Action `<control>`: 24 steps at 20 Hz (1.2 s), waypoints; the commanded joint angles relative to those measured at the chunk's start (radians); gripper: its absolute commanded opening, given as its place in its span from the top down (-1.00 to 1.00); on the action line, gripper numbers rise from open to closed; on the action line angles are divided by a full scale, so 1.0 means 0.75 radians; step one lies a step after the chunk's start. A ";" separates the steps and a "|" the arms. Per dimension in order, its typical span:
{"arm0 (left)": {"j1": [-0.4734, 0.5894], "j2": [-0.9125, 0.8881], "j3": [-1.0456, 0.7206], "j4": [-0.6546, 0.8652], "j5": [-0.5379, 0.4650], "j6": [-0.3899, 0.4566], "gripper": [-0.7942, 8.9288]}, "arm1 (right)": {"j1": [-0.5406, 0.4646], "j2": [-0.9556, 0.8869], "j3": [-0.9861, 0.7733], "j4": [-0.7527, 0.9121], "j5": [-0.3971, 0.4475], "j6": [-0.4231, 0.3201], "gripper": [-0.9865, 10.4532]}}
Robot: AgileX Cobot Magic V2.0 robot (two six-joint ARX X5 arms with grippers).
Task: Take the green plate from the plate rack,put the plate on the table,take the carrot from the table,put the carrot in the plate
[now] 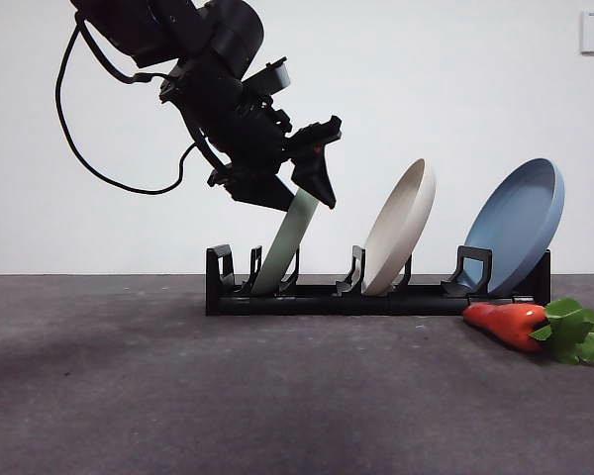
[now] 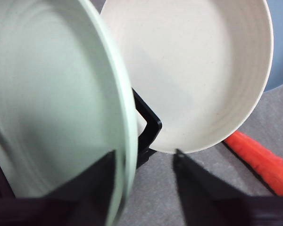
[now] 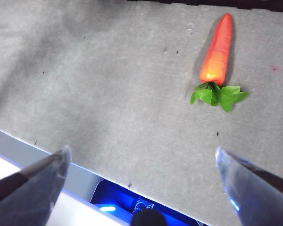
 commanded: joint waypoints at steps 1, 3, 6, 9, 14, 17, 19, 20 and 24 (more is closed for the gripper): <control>-0.003 0.012 0.002 0.008 0.000 0.015 0.85 | -0.002 0.002 0.005 0.004 -0.003 -0.002 -0.38; -0.002 0.011 0.002 0.008 0.001 0.015 0.85 | -0.002 0.002 0.005 0.004 -0.003 -0.001 -0.38; -0.001 0.006 0.003 0.008 0.004 0.011 0.85 | -0.002 0.002 0.005 0.004 -0.003 -0.001 -0.38; -0.001 -0.019 0.008 0.008 0.005 0.011 0.85 | -0.002 0.001 0.005 0.004 -0.004 -0.001 -0.38; 0.001 -0.111 0.087 -0.050 0.039 0.011 0.85 | -0.002 0.001 0.005 0.005 -0.004 -0.001 -0.38; -0.003 -0.198 0.154 -0.180 0.085 0.011 0.85 | -0.002 0.001 0.005 0.005 -0.004 -0.002 -0.38; -0.013 -0.290 0.159 -0.279 0.166 0.018 0.85 | -0.002 0.001 0.005 0.005 -0.004 -0.002 -0.38; -0.030 -0.348 0.159 -0.352 0.166 0.058 0.85 | -0.002 0.001 0.005 0.005 -0.004 -0.002 -0.38; -0.192 -0.593 0.158 -0.760 0.033 0.277 0.85 | -0.002 0.002 0.005 0.009 -0.004 -0.002 -0.38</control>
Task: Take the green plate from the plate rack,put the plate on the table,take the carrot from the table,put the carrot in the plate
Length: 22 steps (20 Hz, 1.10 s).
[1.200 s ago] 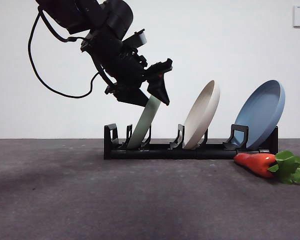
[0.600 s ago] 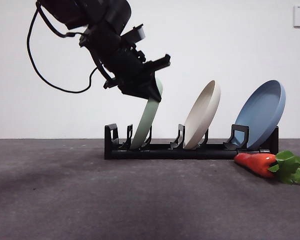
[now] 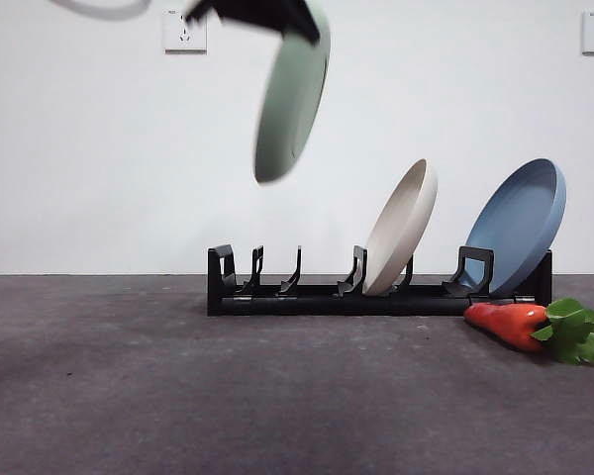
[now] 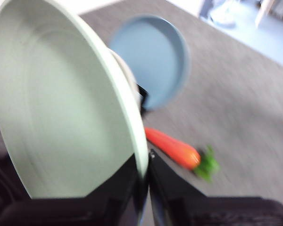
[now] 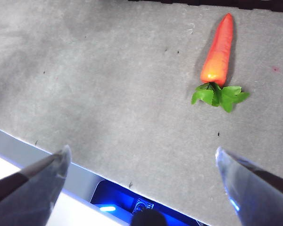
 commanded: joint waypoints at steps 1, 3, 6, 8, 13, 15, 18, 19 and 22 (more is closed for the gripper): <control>-0.136 -0.113 0.003 -0.230 -0.171 0.192 0.85 | -0.002 0.000 0.005 0.008 -0.003 -0.002 -0.38; -0.282 -0.139 0.003 -0.406 -0.448 0.247 0.85 | -0.002 0.000 0.005 0.008 -0.003 -0.002 -0.38; -0.435 -0.133 -0.056 -0.505 -0.638 0.270 0.85 | -0.002 -0.001 0.005 0.008 -0.004 0.001 -0.38; -0.533 -0.130 -0.194 -0.444 -0.783 0.269 0.85 | -0.002 0.000 0.005 0.008 -0.004 0.005 -0.38; -0.633 -0.105 -0.634 -0.078 -0.942 0.361 0.85 | -0.002 -0.001 0.005 0.011 -0.004 0.009 -0.38; -0.652 -0.055 -0.726 0.048 -0.970 0.413 0.85 | -0.002 0.000 0.005 0.011 -0.004 0.009 -0.38; -0.660 0.076 -0.733 0.157 -0.996 0.475 0.85 | -0.002 0.000 0.005 0.013 -0.005 0.009 -0.38; -0.660 0.115 -0.733 0.182 -0.995 0.481 0.85 | -0.002 0.000 0.005 0.012 -0.006 0.009 -0.38; -0.667 0.235 -0.733 0.196 -0.995 0.516 0.85 | -0.002 0.000 0.005 0.012 -0.010 0.009 -0.38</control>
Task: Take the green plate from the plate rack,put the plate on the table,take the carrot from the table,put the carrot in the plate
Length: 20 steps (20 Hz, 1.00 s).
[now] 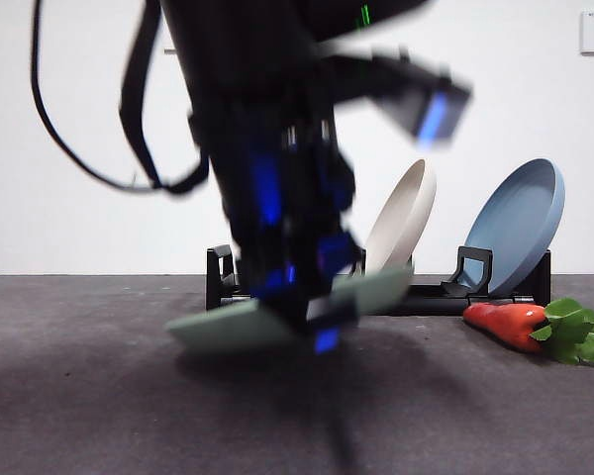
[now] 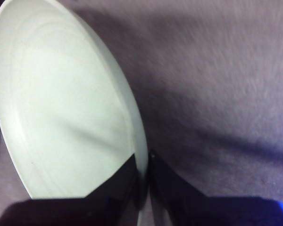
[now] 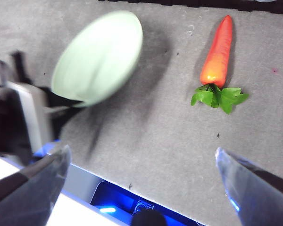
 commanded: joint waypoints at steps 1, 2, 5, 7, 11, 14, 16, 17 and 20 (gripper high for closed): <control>-0.007 0.080 -0.002 0.017 -0.011 0.046 0.85 | -0.002 0.001 0.004 0.006 -0.007 0.008 -0.38; -0.007 0.106 -0.002 0.028 -0.010 0.046 0.85 | -0.002 0.006 0.004 0.009 -0.007 0.008 -0.38; -0.007 0.127 -0.002 0.067 0.043 0.028 0.77 | -0.002 0.027 0.004 0.010 -0.007 0.008 -0.38; -0.007 0.127 -0.002 0.066 0.062 0.025 0.43 | -0.002 0.045 0.004 0.011 -0.007 0.008 -0.38; -0.008 0.120 0.006 0.052 0.062 -0.015 0.31 | -0.002 0.092 0.004 0.056 -0.006 0.009 -0.38; -0.008 0.060 0.052 -0.014 0.066 -0.142 0.31 | -0.002 0.145 0.004 0.125 0.001 0.020 -0.38; -0.012 -0.027 0.115 -0.080 0.067 -0.249 0.31 | -0.002 0.210 0.004 0.211 0.001 0.038 -0.38; -0.014 -0.084 0.152 -0.116 0.068 -0.319 0.31 | -0.002 0.250 0.004 0.263 0.001 0.050 -0.38; -0.021 -0.283 0.276 -0.213 0.092 -0.541 0.31 | -0.002 0.403 0.004 0.420 0.005 0.071 -0.38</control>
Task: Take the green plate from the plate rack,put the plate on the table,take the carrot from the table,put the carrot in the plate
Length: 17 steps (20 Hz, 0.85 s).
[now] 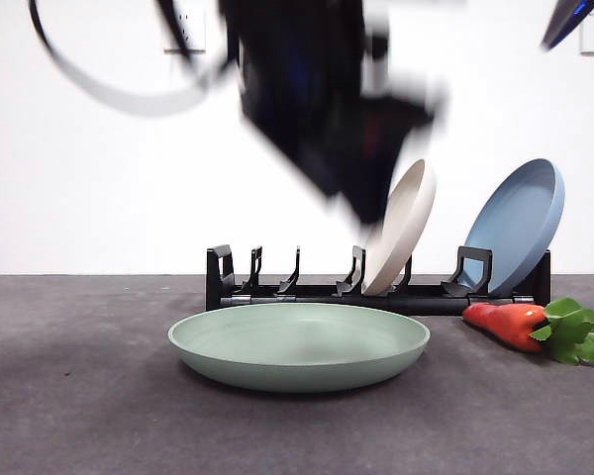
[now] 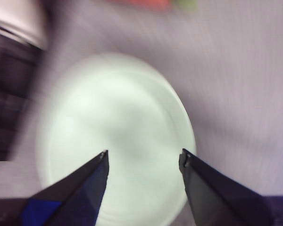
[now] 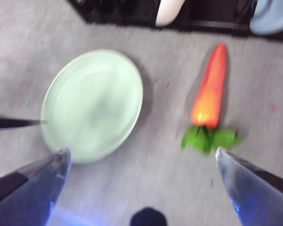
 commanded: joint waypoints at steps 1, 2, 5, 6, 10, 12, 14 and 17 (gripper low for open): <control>-0.011 -0.152 0.080 -0.056 0.056 -0.242 0.31 | -0.002 0.124 0.004 0.098 0.012 0.036 -0.38; -0.012 -0.223 0.112 -0.068 0.087 -0.282 0.31 | -0.002 0.185 0.004 0.133 0.035 0.036 -0.38; -0.014 -0.429 0.188 -0.095 0.179 -0.356 0.31 | 0.014 0.386 0.004 0.243 0.105 0.037 -0.37; -0.014 -0.476 0.194 -0.095 0.198 -0.358 0.31 | 0.023 0.437 0.004 0.272 0.131 0.037 -0.37; -0.014 -0.654 0.195 -0.163 0.212 -0.359 0.31 | 0.095 0.681 0.004 0.368 0.255 0.030 -0.26; -0.014 -0.702 0.195 -0.232 0.218 -0.361 0.31 | 0.125 0.769 0.004 0.424 0.312 0.027 -0.26; -0.014 -0.722 0.195 -0.316 0.254 -0.371 0.31 | 0.156 0.829 0.004 0.477 0.358 0.031 -0.26; -0.014 -0.723 0.195 -0.458 0.276 -0.384 0.31 | 0.188 0.883 0.004 0.517 0.417 0.032 -0.04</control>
